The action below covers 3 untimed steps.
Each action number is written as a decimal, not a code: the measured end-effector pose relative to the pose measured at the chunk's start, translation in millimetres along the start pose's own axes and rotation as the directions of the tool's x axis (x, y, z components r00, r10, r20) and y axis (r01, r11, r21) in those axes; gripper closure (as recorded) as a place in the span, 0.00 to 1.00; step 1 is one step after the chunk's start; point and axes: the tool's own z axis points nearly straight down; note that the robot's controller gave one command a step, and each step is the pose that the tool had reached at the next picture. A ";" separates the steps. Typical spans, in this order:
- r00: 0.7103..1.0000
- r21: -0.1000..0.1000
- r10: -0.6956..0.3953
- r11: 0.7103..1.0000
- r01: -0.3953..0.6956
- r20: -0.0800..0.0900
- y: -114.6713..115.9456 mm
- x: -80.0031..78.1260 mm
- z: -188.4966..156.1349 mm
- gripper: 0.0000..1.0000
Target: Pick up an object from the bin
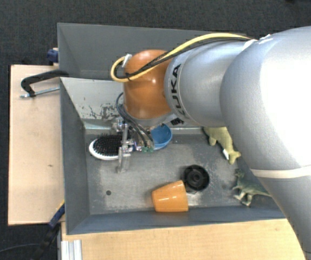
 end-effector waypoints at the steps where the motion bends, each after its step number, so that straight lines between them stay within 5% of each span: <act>1: 1.000 0.001 0.003 1.000 -0.003 -0.001 -2.3 0.3 -0.6 1.00; 2: 0.999 -0.002 0.046 0.999 -0.046 0.010 16.8 20.8 -120.7 1.00; 3: 0.903 -0.003 0.430 0.903 -0.430 0.008 -17.8 23.7 -200.9 1.00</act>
Offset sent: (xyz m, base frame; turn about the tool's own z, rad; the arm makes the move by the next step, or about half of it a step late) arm 0.0000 0.0000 0.0000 0.0000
